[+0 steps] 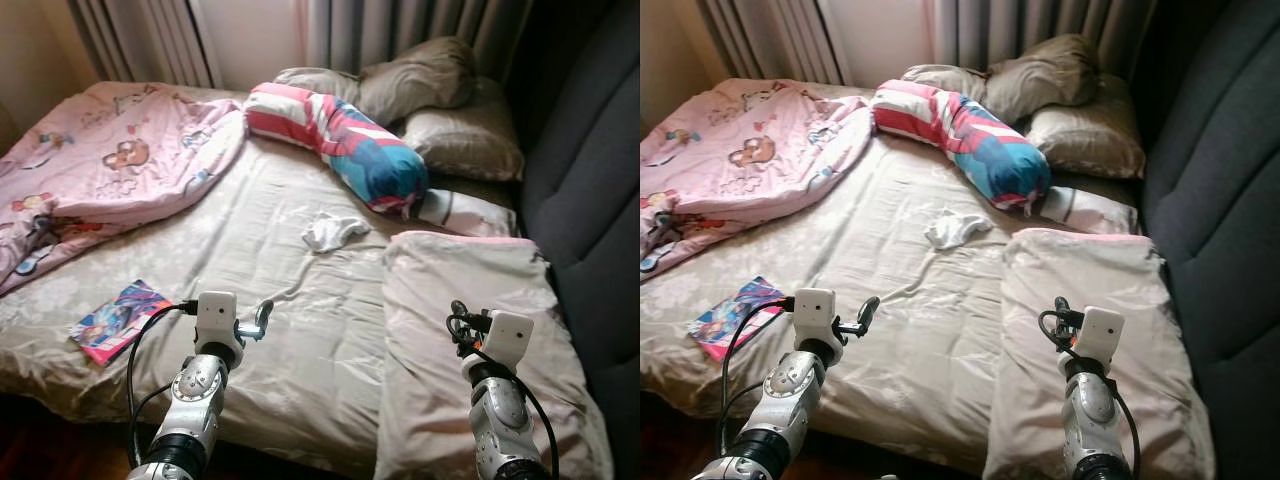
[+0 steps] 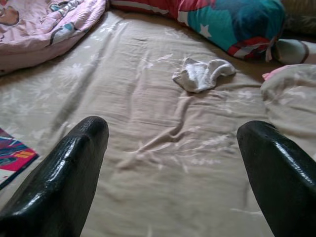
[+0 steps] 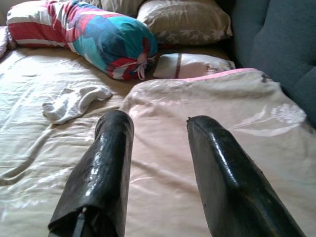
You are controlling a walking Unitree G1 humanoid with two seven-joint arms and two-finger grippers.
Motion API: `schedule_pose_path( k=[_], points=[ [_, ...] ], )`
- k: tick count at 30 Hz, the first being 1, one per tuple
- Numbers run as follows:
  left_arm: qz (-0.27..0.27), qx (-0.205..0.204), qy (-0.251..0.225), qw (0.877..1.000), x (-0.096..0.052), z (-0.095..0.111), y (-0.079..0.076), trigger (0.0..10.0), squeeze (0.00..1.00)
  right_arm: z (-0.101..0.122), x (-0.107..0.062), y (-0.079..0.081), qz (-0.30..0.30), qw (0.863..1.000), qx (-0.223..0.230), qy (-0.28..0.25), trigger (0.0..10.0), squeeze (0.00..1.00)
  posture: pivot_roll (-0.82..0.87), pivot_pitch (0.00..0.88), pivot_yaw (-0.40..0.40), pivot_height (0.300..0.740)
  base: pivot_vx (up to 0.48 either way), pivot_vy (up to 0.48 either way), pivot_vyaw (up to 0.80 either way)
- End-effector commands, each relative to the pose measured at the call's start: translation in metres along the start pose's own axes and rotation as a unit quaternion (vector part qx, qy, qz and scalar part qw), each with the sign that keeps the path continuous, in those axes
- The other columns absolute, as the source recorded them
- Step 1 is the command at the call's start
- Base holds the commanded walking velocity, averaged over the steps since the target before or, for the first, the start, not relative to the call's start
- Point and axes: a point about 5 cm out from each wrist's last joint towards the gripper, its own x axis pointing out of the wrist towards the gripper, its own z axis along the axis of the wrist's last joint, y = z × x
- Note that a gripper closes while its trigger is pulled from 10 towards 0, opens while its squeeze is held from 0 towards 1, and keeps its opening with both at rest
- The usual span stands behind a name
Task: Clean up the room
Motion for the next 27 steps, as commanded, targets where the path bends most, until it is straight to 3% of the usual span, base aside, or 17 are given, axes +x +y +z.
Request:
schedule_pose_path(
  k=[1,20,22,27],
  points=[
    [-0.002,0.003,0.009,1.000,-0.002,-0.004,0.000,10.0,0.00,-0.004,-0.002,-0.002,-0.005,1.000,0.002,0.009,10.0,0.00,0.09,0.074,0.016,0.740,0.000,0.304,0.00],
    [-0.002,0.004,0.008,1.000,-0.002,-0.005,0.000,10.0,0.00,-0.005,-0.002,-0.002,-0.004,1.000,0.001,0.012,10.0,0.00,0.09,0.074,0.017,0.740,0.000,0.304,0.00],
    [-0.015,0.005,-0.004,1.000,0.003,0.002,-0.005,10.0,0.00,-0.009,-0.003,-0.012,-0.017,0.999,0.011,0.029,10.0,0.00,0.10,0.091,0.023,0.740,0.000,0.281,0.00],
    [-0.019,0.011,-0.008,1.000,0.004,0.004,-0.006,10.0,0.00,-0.010,-0.004,-0.014,-0.022,0.999,0.017,0.032,10.0,0.00,0.10,0.094,0.026,0.740,0.000,0.110,0.00]
  ],
)
